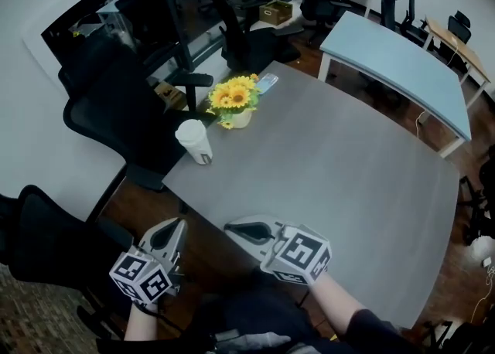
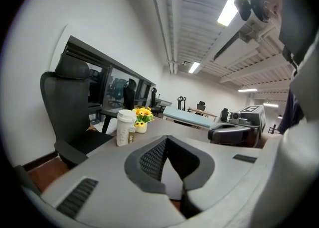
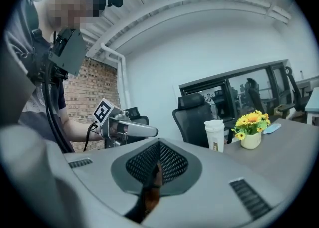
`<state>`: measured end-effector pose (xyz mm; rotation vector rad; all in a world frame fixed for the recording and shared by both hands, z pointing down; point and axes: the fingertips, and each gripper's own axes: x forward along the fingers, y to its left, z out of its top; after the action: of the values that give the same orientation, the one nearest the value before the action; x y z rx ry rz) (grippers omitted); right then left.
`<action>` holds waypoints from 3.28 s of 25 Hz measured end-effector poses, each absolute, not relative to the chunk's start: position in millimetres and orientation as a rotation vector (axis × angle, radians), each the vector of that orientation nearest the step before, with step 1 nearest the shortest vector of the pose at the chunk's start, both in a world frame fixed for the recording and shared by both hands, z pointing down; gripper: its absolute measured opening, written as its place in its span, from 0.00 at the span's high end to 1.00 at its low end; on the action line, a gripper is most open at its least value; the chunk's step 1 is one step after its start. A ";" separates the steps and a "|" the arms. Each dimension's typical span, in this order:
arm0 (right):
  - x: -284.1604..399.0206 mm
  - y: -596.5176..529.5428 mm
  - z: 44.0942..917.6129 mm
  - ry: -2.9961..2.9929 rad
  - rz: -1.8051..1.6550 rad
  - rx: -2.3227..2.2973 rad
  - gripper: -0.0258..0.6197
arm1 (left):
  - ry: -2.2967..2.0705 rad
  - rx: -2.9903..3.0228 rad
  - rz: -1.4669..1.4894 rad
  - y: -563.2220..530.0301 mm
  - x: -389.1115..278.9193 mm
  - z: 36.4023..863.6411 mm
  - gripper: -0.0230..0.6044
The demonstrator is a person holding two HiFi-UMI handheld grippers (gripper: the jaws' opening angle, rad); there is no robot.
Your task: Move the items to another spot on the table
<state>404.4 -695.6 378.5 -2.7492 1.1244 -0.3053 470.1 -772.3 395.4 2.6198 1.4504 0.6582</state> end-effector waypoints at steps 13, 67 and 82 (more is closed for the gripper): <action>446.6 -662.0 390.8 0.918 -0.372 -2.808 0.98 | 1.656 2.617 0.632 -726.8 548.2 406.3 0.95; 550.1 -661.8 397.1 0.240 -0.714 -2.865 0.98 | 2.518 2.252 0.490 -620.6 698.2 568.8 0.28; 530.9 -650.9 399.2 0.184 -0.589 -2.881 0.98 | 2.153 2.022 0.877 -636.5 690.6 542.5 0.29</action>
<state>530.9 -650.9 399.2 -2.8809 0.1836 -0.5888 690.6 -636.5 542.5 2.0216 2.1530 0.8775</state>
